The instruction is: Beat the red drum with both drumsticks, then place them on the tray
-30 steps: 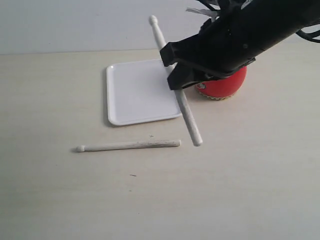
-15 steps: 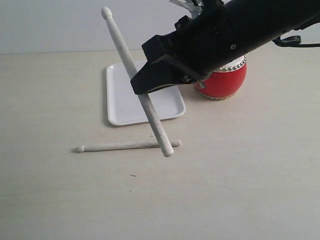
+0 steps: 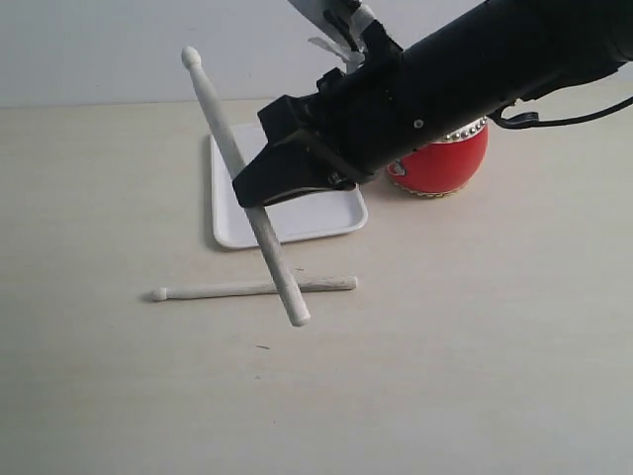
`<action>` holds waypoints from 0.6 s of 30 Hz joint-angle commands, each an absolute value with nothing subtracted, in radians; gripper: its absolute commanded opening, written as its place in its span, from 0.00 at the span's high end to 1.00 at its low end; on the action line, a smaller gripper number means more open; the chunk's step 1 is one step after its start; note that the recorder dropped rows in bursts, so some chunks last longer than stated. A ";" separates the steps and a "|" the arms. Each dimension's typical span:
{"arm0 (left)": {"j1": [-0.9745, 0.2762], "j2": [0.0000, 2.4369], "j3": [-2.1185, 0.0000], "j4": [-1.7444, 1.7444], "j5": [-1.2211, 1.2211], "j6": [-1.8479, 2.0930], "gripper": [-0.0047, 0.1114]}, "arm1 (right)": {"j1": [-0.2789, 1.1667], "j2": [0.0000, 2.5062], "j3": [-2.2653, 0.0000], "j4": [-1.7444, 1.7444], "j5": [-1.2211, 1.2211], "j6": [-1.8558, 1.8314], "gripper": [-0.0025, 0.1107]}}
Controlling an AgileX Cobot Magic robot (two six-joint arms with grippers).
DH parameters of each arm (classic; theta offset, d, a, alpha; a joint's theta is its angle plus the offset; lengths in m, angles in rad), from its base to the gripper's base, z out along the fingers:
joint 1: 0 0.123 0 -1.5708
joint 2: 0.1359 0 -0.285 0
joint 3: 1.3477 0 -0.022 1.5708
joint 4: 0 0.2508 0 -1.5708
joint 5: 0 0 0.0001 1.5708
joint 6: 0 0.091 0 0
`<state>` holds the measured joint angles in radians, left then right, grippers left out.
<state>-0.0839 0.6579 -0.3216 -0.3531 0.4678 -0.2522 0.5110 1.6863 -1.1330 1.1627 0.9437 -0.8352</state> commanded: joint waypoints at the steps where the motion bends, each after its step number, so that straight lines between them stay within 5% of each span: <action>1: -0.091 0.917 -0.397 -0.624 0.559 0.048 0.96 | 0.513 1.713 -1.133 1.176 0.969 -0.867 0.98; 7: -0.091 1.159 -0.413 -1.527 0.862 0.808 0.96 | 0.513 1.730 -1.133 1.171 0.957 -0.870 0.98; 13: -0.091 1.350 -0.413 -1.744 1.065 1.020 0.89 | 0.513 1.750 -1.133 1.252 0.929 -0.870 0.98; 14: -0.091 1.369 -0.413 -1.744 1.080 1.033 0.85 | 0.513 1.752 -1.133 1.258 0.929 -0.870 0.98; 17: -0.091 1.431 -0.413 -1.744 1.166 1.131 0.45 | 0.513 1.763 -1.133 1.321 0.898 -0.870 0.98; 18: -0.091 1.430 -0.413 -1.744 1.170 1.149 0.40 | 0.513 1.765 -1.133 1.342 0.902 -0.870 0.98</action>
<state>-0.0867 1.4187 -0.4073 -1.7270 1.1241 1.0900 0.5110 1.7600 -1.1330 1.2906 0.9113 -0.8574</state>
